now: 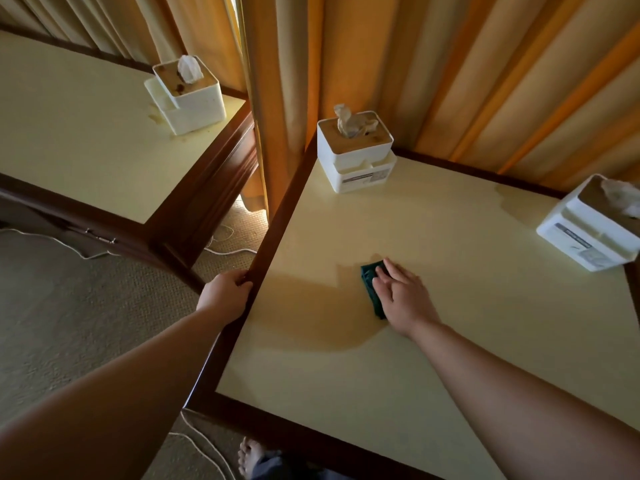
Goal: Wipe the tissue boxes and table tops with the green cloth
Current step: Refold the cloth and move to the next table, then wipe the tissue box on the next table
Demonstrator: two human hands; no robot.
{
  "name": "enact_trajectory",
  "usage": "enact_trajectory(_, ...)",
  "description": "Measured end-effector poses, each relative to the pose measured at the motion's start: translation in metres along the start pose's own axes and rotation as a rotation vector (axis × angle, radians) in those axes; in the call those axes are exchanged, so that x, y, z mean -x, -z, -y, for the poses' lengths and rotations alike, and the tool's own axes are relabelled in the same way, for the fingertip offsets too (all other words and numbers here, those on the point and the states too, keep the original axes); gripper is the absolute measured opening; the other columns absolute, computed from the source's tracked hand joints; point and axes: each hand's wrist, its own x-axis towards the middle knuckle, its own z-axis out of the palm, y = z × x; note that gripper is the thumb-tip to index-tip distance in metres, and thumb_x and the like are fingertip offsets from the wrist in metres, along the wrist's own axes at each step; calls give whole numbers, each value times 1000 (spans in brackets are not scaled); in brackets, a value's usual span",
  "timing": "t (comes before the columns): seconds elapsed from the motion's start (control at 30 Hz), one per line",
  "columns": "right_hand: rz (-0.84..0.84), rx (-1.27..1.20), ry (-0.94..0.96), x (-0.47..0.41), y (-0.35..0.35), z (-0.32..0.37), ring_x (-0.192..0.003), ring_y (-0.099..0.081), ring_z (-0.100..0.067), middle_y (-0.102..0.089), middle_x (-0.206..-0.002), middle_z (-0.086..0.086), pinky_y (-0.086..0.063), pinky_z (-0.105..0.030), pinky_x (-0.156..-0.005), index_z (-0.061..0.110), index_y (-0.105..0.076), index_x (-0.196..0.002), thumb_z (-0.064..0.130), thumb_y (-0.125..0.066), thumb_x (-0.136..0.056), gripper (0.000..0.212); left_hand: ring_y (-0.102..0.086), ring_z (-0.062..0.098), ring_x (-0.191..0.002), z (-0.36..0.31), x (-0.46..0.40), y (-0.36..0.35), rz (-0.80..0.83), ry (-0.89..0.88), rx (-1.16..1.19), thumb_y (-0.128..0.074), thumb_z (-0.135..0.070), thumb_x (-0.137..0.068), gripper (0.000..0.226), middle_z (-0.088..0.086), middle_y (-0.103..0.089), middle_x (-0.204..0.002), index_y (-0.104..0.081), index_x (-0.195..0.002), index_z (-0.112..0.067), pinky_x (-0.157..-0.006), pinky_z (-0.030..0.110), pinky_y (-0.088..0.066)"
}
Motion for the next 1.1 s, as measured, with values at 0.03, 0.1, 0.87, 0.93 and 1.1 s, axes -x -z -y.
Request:
enact_trajectory(0.03, -46, -45, -33, -3, 5, 1, -155, -23, -23, -22, -171, 6, -25, -43, -125, 20, -46, -156, 48, -29, -111, 56, -67, 19, -105, 0, 3, 0, 34, 1, 28, -60, -28, -101, 36, -4, -72, -121, -64, -137, -27, -90, 37, -55)
enact_trajectory(0.1, -108, -71, -121, -11, 14, 6, -145, -38, -28, -39, -164, -2, -39, -42, -117, 19, -49, -153, 40, -42, -109, 49, -67, 17, -105, 1, 7, 3, 93, -6, 73, -62, -25, -100, 39, -5, -71, -121, -61, -138, -28, -91, 39, -57)
enact_trajectory(0.87, -22, -544, 333, 12, -22, 430, -99, -61, 4, -68, -106, 17, -48, -11, -79, 27, -68, -108, 26, -76, -94, 17, -63, 2, -114, 126, 1, 288, 221, -408, 241, -77, -49, -87, 52, -20, -66, -123, -57, -134, -42, -98, 39, -57)
enact_trajectory(0.93, -5, -564, 365, 3, -30, 466, -98, -66, -1, -70, -103, 15, -57, -20, -81, 27, -68, -106, 29, -77, -93, 16, -66, 3, -105, 144, -3, 319, 189, -414, 212, -75, -48, -88, 39, -17, -70, -113, -63, -124, -39, -94, 38, -59)
enact_trajectory(1.1, -3, -582, 394, -25, -50, 524, -101, -69, -10, -71, -105, 10, -63, -33, -83, 27, -68, -107, 32, -77, -93, 17, -68, 7, -88, 179, -25, 367, 123, -385, 201, -73, -38, -93, 14, -10, -73, -98, -69, -106, -34, -81, 32, -57)
